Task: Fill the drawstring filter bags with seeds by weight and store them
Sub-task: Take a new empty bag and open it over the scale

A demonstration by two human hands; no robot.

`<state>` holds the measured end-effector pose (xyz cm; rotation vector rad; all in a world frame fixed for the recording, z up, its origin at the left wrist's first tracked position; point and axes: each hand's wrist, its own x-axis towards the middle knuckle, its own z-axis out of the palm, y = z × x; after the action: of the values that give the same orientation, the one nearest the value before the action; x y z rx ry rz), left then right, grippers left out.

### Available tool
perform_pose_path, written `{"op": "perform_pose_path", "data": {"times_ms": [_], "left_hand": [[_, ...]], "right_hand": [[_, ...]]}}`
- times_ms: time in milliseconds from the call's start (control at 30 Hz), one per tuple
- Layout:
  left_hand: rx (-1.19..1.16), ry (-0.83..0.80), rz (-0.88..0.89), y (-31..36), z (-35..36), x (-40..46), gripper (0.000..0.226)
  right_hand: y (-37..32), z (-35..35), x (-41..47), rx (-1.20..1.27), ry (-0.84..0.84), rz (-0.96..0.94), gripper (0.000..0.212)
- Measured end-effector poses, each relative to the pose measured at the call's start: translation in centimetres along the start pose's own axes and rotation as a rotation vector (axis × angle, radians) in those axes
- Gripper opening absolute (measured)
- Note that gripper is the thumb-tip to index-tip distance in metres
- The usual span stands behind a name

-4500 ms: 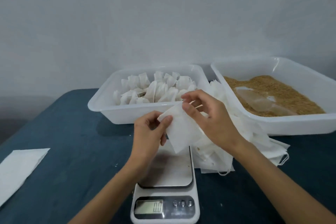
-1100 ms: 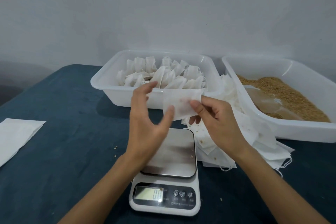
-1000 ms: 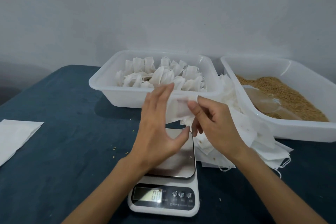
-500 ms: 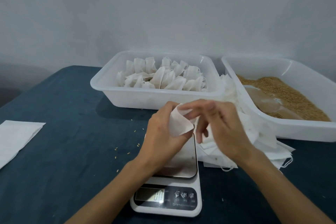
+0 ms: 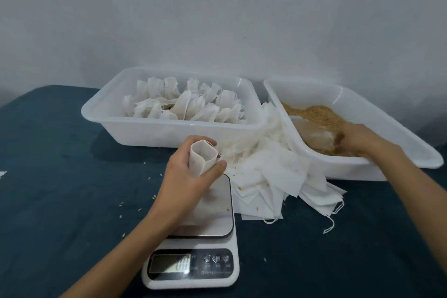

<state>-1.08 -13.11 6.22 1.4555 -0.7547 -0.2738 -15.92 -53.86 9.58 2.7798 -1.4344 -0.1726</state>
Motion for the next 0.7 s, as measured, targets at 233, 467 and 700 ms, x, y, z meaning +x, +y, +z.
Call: {"op": "perform_pose_path", "data": {"times_ms": [233, 467, 700], "left_hand": [[-0.008, -0.008, 0.009, -0.1, 0.0, -0.1, 0.033], [-0.01, -0.016, 0.014, -0.3, 0.1, 0.0, 0.034], [0.007, -0.005, 0.006, -0.4, 0.1, 0.0, 0.031]], "right_hand": [[1.8, 0.0, 0.3, -0.067, 0.069, 0.007, 0.015], [4.1, -0.1, 0.3, -0.18, 0.003, -0.1, 0.024], [2.4, -1.5, -1.3, -0.204, -0.054, -0.304, 0.017]]}}
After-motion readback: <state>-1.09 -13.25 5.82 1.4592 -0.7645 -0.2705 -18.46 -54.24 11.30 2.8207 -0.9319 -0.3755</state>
